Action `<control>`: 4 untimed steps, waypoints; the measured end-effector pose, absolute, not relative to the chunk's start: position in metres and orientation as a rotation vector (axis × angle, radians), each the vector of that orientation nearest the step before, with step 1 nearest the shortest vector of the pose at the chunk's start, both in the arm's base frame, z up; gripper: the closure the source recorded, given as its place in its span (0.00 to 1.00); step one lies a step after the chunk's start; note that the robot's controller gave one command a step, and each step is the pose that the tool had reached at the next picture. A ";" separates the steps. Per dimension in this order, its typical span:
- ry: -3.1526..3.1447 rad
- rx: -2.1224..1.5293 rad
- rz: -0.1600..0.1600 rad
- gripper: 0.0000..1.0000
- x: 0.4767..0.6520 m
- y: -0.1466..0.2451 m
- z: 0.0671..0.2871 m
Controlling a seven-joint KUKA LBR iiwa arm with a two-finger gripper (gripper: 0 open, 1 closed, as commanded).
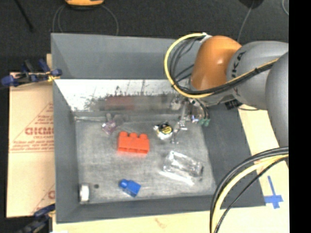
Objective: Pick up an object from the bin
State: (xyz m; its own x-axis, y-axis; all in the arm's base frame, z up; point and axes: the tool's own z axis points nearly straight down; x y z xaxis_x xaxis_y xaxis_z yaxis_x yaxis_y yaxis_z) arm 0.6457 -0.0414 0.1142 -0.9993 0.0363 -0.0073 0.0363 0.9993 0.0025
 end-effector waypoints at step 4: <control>2.884 -1.226 -0.001 1.00 0.640 -0.026 0.079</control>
Offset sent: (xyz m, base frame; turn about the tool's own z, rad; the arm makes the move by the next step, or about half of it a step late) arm -0.0025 0.0182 -0.0442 -0.3569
